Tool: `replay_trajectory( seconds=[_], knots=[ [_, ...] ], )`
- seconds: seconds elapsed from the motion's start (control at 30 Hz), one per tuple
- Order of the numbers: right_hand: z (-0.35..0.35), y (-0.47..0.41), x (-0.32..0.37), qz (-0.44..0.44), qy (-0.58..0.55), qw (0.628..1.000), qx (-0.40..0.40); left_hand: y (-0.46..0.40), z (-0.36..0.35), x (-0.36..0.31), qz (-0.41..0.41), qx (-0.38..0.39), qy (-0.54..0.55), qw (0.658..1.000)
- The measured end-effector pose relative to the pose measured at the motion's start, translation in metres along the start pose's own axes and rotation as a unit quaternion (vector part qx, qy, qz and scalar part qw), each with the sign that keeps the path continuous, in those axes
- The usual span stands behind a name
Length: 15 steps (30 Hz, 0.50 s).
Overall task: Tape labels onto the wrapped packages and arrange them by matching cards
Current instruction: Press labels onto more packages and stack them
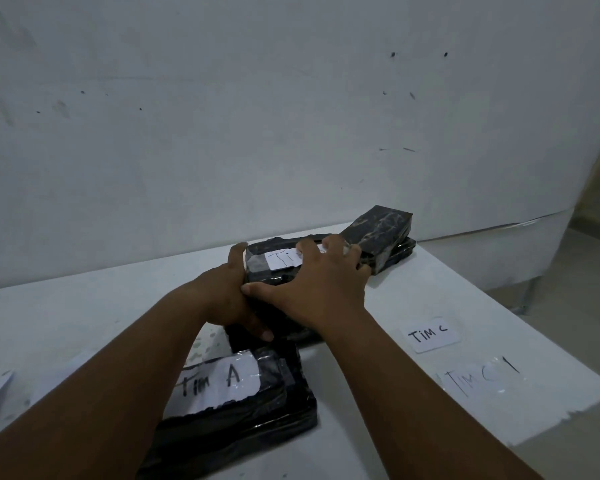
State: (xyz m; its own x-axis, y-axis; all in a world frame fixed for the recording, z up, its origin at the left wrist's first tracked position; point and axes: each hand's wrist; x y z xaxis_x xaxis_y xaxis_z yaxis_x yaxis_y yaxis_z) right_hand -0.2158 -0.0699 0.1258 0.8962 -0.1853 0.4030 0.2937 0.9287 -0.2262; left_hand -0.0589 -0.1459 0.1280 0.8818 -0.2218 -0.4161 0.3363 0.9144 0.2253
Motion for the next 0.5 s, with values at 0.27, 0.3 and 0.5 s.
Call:
replay_trajectory(
  seconds=[0.27, 0.3, 0.5],
  knots=[
    [0.008, 0.006, -0.015, 0.061, -0.029, 0.998, -0.009, 0.033, 0.021, -0.025, 0.008, -0.012, -0.002, 1.0],
    [0.011, 0.008, -0.019, 0.065, -0.051, 0.996, -0.034, 0.041, 0.024, -0.033, -0.006, -0.036, -0.004, 0.999],
    [0.021, 0.029, -0.061, 0.043, -0.148, 0.971, -0.184, 0.078, 0.003, -0.099, -0.204, -0.291, 0.073, 0.932]
  ],
)
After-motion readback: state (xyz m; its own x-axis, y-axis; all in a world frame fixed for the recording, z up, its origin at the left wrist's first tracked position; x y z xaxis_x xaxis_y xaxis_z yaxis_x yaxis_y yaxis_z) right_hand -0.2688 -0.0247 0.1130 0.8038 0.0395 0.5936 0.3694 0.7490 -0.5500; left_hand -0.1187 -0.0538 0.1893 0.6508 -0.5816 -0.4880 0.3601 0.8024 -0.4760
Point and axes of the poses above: each hand's wrist, its own y-axis away from the middle knuckle, its own z-axis out of the back of the hand, x = y × z, and after that the axes turned 3 degrees about z, right-handed
